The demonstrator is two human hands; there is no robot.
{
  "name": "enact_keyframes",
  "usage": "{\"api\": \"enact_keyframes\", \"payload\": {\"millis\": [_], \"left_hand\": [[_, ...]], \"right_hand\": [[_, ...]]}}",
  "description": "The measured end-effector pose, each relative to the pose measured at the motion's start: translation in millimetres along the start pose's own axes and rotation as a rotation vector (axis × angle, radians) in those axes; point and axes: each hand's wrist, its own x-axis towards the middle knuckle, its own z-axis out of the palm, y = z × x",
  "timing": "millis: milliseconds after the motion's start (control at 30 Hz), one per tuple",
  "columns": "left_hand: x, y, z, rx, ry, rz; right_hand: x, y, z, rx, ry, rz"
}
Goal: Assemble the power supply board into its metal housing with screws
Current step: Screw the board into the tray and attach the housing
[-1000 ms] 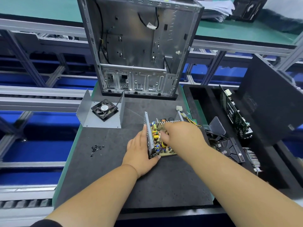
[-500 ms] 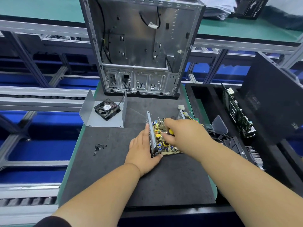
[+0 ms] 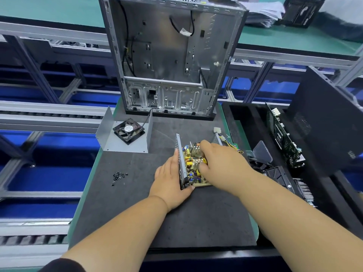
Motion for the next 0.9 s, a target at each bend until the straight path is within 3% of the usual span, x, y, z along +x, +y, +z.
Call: {"api": "enact_keyframes", "payload": {"millis": [133,300,533,900], "left_hand": [[0.1,-0.2,0.6,-0.015,0.004,-0.001],[0.1,-1.0,1.7,-0.016,0.000,-0.018],[1.1,-2.0,3.1,-0.016,0.008,-0.019],[0.2,-1.3,1.4,-0.010,-0.003,-0.017]], "right_hand": [[-0.6,0.5,-10.9,0.075,-0.081,-0.056],[8.3,-2.8,-8.5,-0.080,-0.117,0.004],[6.1,-5.0,6.5,-0.254,0.051,0.175],[-8.1,2.3,-16.7,0.149,-0.151,-0.027]]}}
